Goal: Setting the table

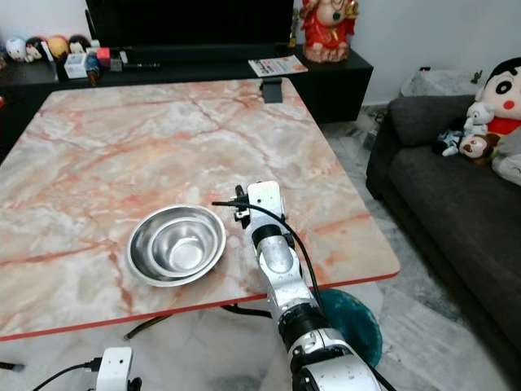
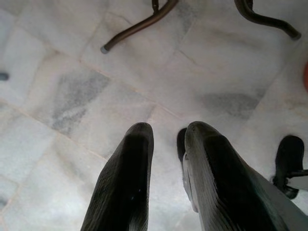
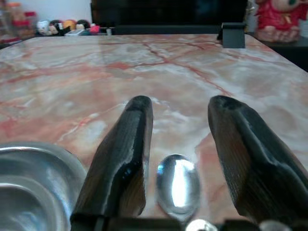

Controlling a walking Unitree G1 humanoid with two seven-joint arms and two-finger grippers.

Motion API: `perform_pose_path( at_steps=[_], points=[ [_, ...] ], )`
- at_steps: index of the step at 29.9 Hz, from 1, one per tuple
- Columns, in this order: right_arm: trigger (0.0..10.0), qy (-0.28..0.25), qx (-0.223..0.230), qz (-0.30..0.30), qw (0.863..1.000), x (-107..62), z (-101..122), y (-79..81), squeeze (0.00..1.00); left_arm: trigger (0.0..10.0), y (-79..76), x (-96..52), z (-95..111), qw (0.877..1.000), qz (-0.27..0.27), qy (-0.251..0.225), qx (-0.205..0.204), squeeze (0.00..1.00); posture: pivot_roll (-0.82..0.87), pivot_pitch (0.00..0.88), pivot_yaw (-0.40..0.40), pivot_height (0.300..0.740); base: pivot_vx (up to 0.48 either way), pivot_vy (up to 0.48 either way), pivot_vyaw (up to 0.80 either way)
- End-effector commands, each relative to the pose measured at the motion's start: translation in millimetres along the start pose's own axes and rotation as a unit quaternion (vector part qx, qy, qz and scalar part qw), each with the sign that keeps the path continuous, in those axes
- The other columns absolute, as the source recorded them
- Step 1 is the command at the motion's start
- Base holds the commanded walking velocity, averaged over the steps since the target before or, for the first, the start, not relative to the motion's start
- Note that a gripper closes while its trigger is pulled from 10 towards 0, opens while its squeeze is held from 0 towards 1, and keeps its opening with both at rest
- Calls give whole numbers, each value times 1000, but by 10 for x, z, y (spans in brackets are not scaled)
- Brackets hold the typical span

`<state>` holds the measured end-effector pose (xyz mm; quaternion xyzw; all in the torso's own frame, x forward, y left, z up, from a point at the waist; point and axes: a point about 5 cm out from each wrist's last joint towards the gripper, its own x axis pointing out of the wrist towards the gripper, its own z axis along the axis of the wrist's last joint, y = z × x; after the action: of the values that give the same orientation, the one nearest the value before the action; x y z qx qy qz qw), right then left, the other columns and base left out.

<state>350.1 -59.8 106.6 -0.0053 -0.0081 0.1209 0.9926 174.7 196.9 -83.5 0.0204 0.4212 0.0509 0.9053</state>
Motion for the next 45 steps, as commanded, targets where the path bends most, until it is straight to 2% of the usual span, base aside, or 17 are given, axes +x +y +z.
perform_pose_path(
  at_steps=[1, 10, 15, 26, 33, 45],
  points=[
    [10000, -13, 7, 12, 1000, 40, 95, 103, 0, 10000, 27, -13, -59, 1000, 0, 14, 2, 0, 19, 0, 2, 740, 0, 480, 0],
    [10000, -40, 13, 25, 999, 54, 211, 174, 0, 10000, 31, -8, -39, 1000, 0, 11, 3, 0, 23, 0, 1, 740, 0, 480, 0],
    [10000, -73, 18, 35, 997, 85, 379, 218, 0, 10000, 42, -7, -33, 1000, 0, 10, 4, 0, 25, 0, 5, 740, 0, 480, 0],
    [10000, -64, 15, 31, 997, 50, 334, 177, 0, 10000, 47, -5, -29, 1000, 3, 10, 0, 0, 27, 0, 8, 740, 0, 480, 0],
    [10000, -57, -2, 37, 998, 12, 285, 158, 0, 10000, 53, -5, -27, 1000, 6, 9, -4, 0, 33, 0, 4, 740, 0, 480, 0],
    [10000, -56, -21, 48, 997, -10, 270, 169, 0, 10000, 57, -6, -29, 1000, 9, 9, -8, 0, 38, 0, 1, 740, 0, 424, 772]
  ],
)
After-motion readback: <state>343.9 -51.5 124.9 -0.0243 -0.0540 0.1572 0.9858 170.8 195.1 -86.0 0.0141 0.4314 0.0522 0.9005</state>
